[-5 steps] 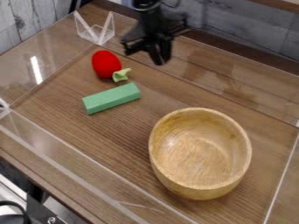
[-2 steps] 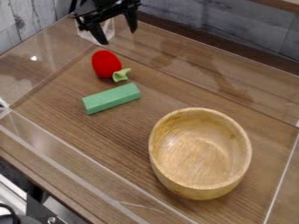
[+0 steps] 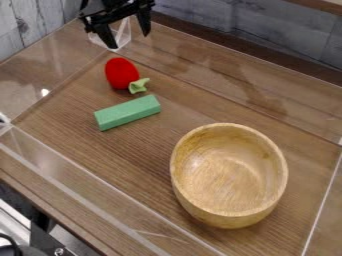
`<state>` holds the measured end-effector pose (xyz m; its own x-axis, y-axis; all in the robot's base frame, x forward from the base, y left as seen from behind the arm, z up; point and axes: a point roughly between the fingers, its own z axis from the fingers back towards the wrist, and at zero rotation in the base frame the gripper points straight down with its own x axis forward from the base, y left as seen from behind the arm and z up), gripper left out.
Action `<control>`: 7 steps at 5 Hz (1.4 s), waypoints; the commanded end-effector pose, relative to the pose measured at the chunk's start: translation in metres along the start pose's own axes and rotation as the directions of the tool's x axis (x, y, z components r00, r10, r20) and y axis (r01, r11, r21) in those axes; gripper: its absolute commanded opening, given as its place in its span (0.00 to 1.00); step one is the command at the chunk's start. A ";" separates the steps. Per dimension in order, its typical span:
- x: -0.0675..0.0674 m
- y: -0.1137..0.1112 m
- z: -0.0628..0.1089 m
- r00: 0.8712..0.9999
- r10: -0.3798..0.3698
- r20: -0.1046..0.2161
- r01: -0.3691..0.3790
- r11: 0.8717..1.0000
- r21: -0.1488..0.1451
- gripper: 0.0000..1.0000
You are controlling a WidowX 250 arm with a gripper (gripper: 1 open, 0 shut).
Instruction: Move the red fruit to the right
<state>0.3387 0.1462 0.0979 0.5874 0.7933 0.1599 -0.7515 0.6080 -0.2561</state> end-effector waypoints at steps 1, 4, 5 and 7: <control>0.019 -0.012 0.015 0.998 0.001 0.070 0.000 1.000 -0.012 1.00; 0.016 0.008 -0.037 0.992 0.085 0.096 -0.088 0.996 0.028 1.00; 0.023 0.017 -0.041 0.989 0.106 0.099 -0.110 0.993 0.033 1.00; 0.018 0.015 -0.037 0.992 0.093 0.082 -0.096 0.995 0.033 1.00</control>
<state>0.3420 0.1621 0.0441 0.5010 0.8476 0.1746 -0.8205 0.5294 -0.2158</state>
